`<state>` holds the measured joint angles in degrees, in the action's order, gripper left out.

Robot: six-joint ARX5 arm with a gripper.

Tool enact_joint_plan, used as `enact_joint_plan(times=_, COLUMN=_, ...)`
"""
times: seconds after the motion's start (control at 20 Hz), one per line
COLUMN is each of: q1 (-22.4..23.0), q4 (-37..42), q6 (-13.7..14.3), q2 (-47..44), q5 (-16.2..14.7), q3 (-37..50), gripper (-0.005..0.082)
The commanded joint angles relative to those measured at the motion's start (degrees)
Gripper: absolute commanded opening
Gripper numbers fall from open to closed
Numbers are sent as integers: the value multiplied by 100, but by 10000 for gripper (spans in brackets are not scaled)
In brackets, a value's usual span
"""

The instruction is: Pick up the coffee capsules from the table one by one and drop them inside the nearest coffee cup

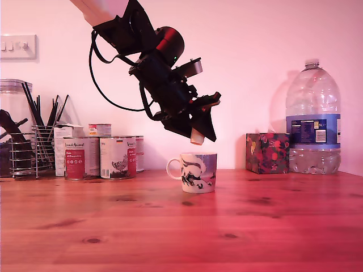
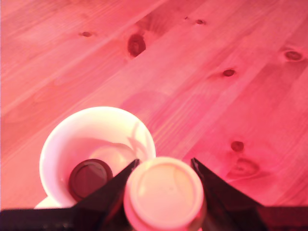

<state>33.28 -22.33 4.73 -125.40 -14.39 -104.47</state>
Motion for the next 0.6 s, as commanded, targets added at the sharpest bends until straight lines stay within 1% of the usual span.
enact_joint_plan(times=0.0, q1=-76, q4=72, q6=-37, q2=354, q5=0, q3=-17, gripper=239)
enact_joint_plan(times=0.25, q1=-63, q4=125, q6=-26, q2=356, q5=-26, q3=-28, gripper=236)
enact_joint_plan(times=0.55, q1=-57, q4=-83, q6=-22, q2=356, q5=-20, q3=-28, gripper=235)
